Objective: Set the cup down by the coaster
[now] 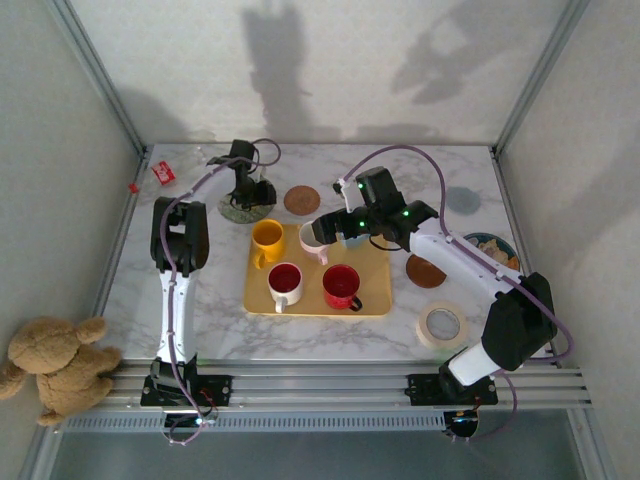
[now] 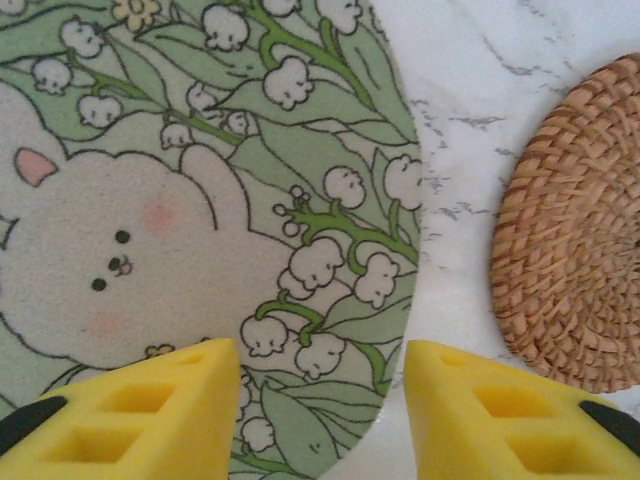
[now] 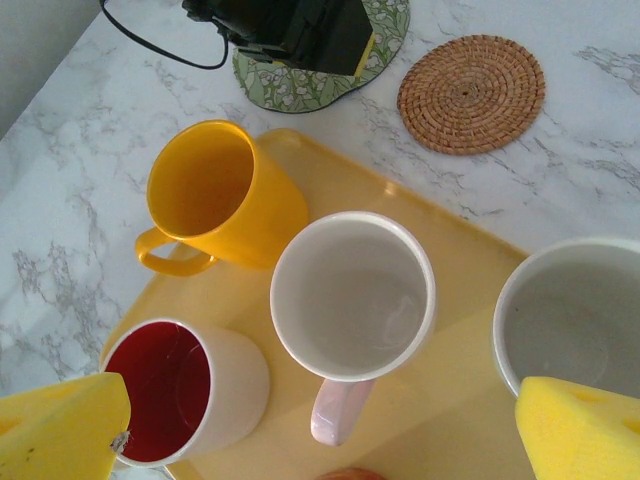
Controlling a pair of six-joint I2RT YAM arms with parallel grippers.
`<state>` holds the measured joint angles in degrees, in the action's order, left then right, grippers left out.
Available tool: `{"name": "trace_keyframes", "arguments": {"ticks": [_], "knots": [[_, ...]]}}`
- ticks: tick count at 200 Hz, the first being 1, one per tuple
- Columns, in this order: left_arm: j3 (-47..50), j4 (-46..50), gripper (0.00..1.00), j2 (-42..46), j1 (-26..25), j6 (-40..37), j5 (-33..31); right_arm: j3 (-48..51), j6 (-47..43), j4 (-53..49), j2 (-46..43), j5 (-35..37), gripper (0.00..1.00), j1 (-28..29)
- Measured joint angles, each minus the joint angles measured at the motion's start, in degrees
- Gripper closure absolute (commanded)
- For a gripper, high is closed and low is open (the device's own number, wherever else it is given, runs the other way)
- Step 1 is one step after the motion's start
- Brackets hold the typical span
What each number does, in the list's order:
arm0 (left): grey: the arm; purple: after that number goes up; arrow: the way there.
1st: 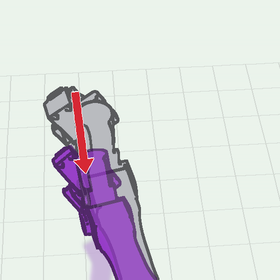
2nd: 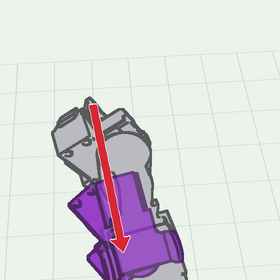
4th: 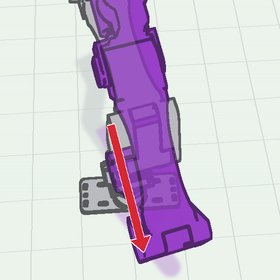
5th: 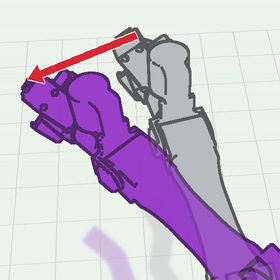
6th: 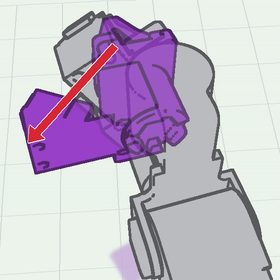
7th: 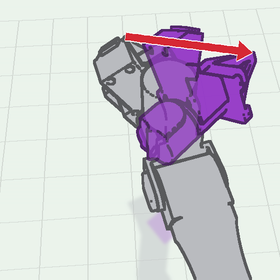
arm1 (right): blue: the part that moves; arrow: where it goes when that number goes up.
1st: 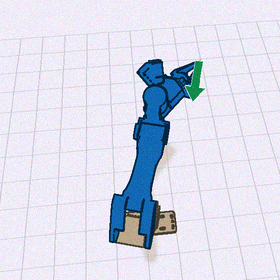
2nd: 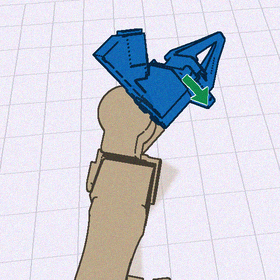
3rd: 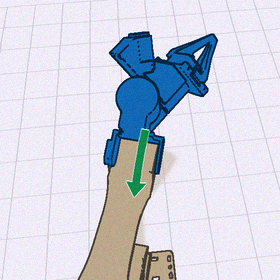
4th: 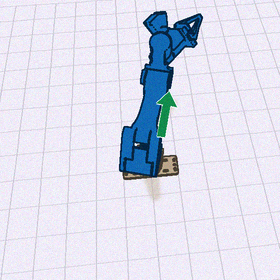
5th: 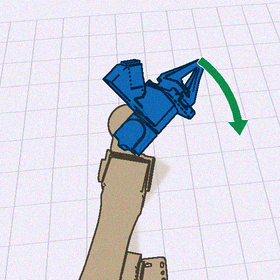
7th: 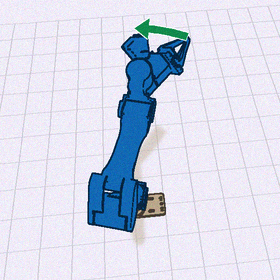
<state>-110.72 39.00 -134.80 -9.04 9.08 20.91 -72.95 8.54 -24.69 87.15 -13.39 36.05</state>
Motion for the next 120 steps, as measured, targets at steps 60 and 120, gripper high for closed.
{"name": "trace_keyframes", "arguments": {"ticks": [60,120], "knots": [[-4.31,0.98,0.38,0.0,-0.15,1.92,0.79,0.02,0.0,-0.02,-0.17,2.23,0.01,0.0],[-5.16,1.22,0.2,3.02,-0.44,3.89,0.74,2.34,0.0,-0.63,-5.49,7.45,0.01,-0.02]]}}
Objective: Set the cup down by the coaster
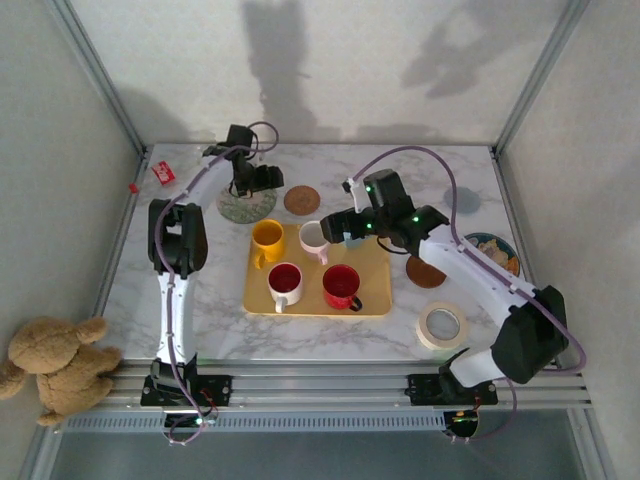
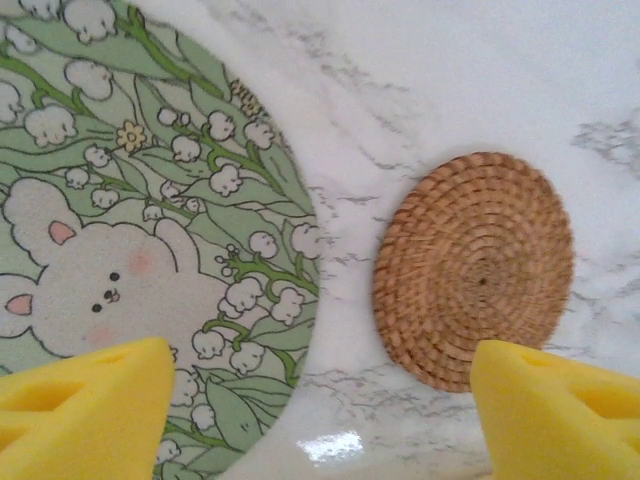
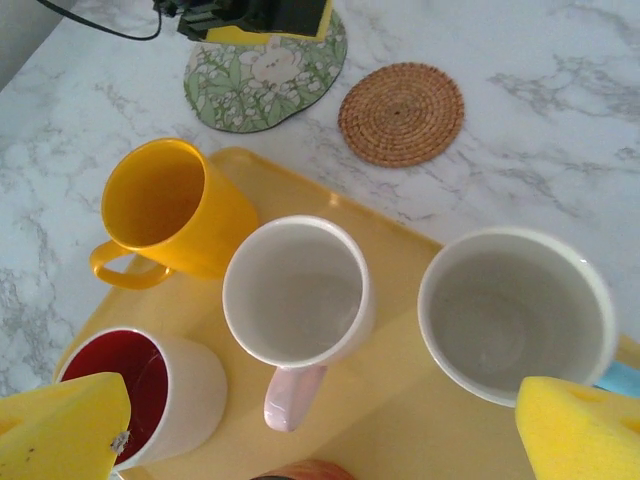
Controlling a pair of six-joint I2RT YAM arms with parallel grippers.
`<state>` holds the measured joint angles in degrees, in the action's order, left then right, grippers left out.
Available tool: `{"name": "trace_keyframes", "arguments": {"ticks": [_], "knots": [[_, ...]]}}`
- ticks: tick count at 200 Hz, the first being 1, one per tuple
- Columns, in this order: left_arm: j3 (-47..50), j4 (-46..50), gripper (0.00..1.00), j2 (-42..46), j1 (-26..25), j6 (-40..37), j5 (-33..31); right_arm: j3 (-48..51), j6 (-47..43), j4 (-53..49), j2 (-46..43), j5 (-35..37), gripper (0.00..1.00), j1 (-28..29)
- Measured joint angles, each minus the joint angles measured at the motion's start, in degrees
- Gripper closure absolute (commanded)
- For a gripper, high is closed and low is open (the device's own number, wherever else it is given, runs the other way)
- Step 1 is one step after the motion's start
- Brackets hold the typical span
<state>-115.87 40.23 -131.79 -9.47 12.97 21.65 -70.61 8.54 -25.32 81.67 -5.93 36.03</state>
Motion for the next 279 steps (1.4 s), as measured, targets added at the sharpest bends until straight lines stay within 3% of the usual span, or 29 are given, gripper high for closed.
{"name": "trace_keyframes", "arguments": {"ticks": [41,68,151,232,279], "knots": [[0.7,-0.68,0.15,7.74,-1.44,0.13,-0.7,0.57,-0.24,-2.27,-4.39,3.02,0.01,-1.07],[4.39,-2.62,0.01,15.82,-2.29,-0.59,-1.09,0.59,-0.46,-5.53,-7.1,5.09,0.01,-4.44],[18.6,-8.61,0.0,34.56,-2.51,-8.61,-1.14,0.63,1.36,-17.03,-10.49,6.32,0.01,-17.62],[37.94,-16.11,0.0,47.6,-2.86,-17.75,7.3,8.37,9.18,-19.56,-10.27,6.21,0.16,-24.9],[42.95,-18.73,0.0,49.57,-3.5,-22.32,14.34,10.36,11.08,-19.67,-7.93,6.73,0.36,-26.71]]}}
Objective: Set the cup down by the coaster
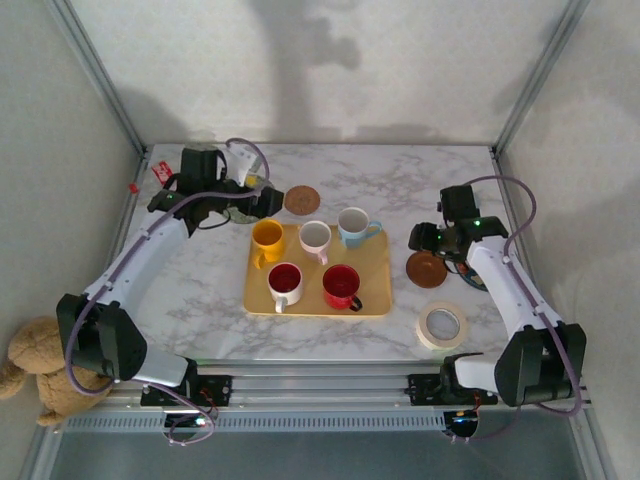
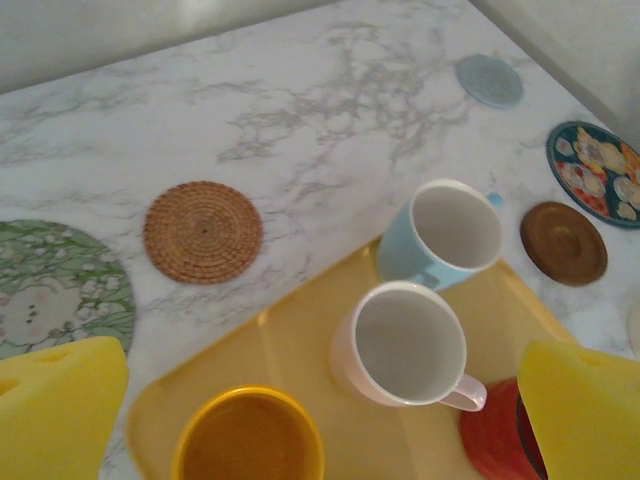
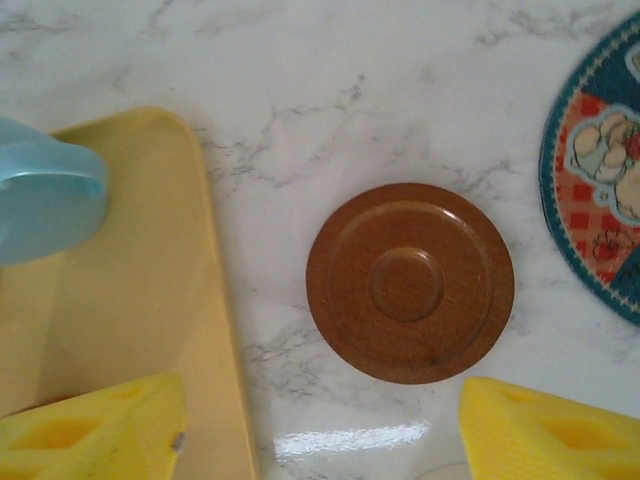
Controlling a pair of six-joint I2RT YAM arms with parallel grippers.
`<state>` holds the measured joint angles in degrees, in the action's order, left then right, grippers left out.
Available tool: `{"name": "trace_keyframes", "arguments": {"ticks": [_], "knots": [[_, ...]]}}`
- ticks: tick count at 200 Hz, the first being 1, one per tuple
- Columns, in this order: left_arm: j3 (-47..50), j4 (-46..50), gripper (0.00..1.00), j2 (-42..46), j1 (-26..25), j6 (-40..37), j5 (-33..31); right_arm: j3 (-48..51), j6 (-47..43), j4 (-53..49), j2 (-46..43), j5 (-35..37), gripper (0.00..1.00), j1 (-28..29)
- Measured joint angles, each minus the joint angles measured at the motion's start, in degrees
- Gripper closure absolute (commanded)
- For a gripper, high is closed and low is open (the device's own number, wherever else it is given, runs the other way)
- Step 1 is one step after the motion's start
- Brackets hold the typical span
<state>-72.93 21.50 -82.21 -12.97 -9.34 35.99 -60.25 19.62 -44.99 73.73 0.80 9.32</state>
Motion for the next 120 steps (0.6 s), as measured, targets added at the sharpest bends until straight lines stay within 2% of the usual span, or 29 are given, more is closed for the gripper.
{"name": "trace_keyframes", "arguments": {"ticks": [91,120], "knots": [[5.6,-0.92,0.0,0.22,-2.08,-4.94,4.76,3.89,2.6,-1.27,4.46,1.84,0.71,-1.92],[6.23,-1.07,0.0,0.35,-2.38,-5.33,4.79,4.46,2.71,-0.76,6.45,2.23,0.89,-2.82]]}}
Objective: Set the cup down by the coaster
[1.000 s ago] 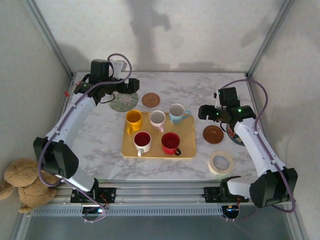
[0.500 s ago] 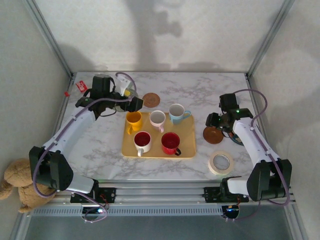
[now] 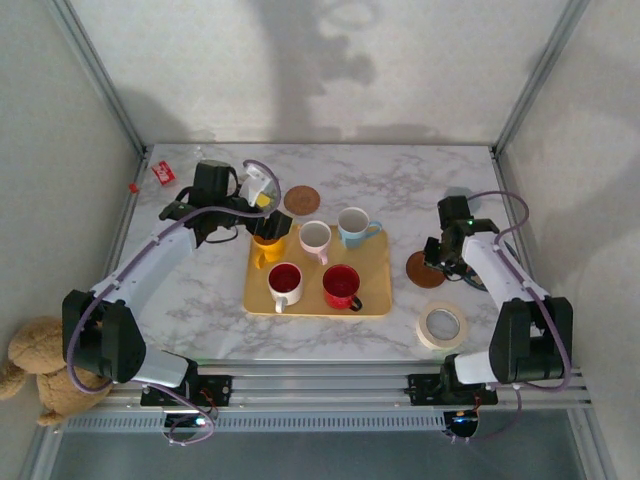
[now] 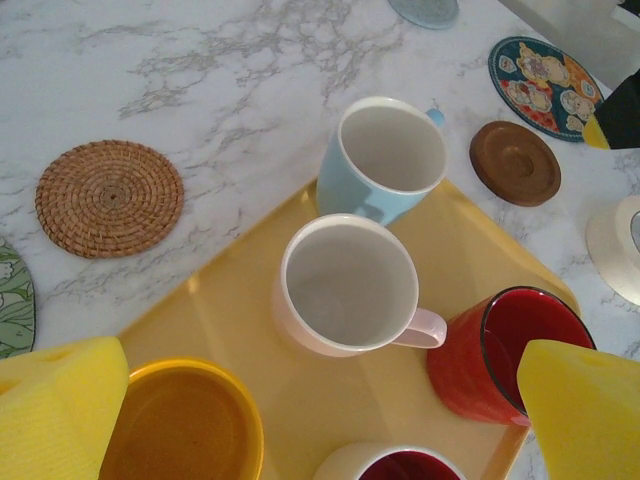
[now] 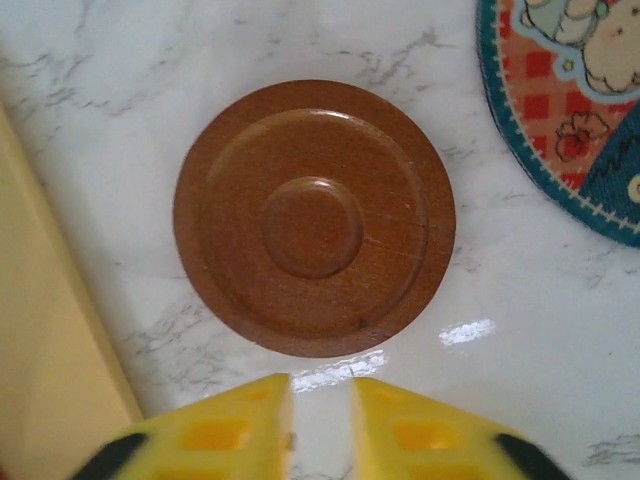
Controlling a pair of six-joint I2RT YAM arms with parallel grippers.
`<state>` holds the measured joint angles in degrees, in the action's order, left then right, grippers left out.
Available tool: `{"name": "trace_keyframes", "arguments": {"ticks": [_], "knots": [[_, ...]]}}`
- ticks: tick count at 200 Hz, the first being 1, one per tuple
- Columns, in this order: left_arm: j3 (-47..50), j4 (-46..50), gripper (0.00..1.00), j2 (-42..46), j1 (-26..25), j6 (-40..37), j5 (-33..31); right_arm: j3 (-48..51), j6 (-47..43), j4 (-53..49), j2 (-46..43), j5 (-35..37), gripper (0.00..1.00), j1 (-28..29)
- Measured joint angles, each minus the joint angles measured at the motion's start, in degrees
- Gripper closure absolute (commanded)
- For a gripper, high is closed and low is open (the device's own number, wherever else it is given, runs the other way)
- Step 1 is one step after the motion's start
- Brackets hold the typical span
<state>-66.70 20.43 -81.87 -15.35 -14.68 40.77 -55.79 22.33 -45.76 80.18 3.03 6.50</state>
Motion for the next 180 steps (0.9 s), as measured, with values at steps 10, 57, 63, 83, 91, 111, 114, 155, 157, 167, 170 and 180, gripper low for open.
{"name": "trace_keyframes", "arguments": {"ticks": [10,57,63,83,91,111,114,155,157,167,170,180], "knots": [[0.09,-0.07,0.0,0.02,0.0,-0.15,0.0,0.0,0.04,0.46,0.9,-0.04,0.97,-0.28],[0.09,-0.11,0.0,0.02,-0.44,-0.17,0.0,-0.52,-0.22,2.43,8.31,-0.02,1.0,-0.52],[0.09,-0.11,0.0,0.0,-0.48,-0.2,0.0,-0.83,-0.22,2.58,9.44,-0.02,1.0,-0.55],[0.09,-0.13,0.0,-0.17,-0.48,-0.17,0.0,-2.4,-0.24,2.89,12.87,0.0,1.0,-0.55],[0.09,-0.37,0.0,-0.37,-0.48,-0.15,0.0,-3.13,-0.24,2.93,13.97,0.0,1.0,-0.55],[0.09,-0.68,0.0,-0.81,-0.48,-0.13,0.0,-4.92,-0.31,3.19,16.46,-0.02,1.0,-0.55],[0.09,-0.74,0.0,-0.85,-0.48,-0.11,0.0,-5.14,-0.42,3.23,16.85,-0.07,1.0,-0.55],[0.07,-1.36,0.0,-1.11,-0.63,0.09,-0.04,-7.39,-0.5,4.35,21.29,-0.02,1.0,-0.55],[0.07,-1.36,0.0,-1.11,-0.66,0.11,-0.04,-7.45,-0.5,4.37,21.4,-0.02,1.0,-0.55],[0.07,-1.33,0.0,-1.11,-0.63,0.22,-0.04,-8.07,-0.5,4.52,22.43,-0.04,1.0,-0.52],[0.07,-1.33,0.0,-1.11,-0.63,0.31,-0.04,-8.33,-0.5,4.42,22.71,-0.02,1.0,-0.55],[0.07,-1.33,0.0,-1.11,-0.63,0.52,-0.04,-9.35,-0.5,4.39,23.43,-0.02,1.0,-0.55]]}}
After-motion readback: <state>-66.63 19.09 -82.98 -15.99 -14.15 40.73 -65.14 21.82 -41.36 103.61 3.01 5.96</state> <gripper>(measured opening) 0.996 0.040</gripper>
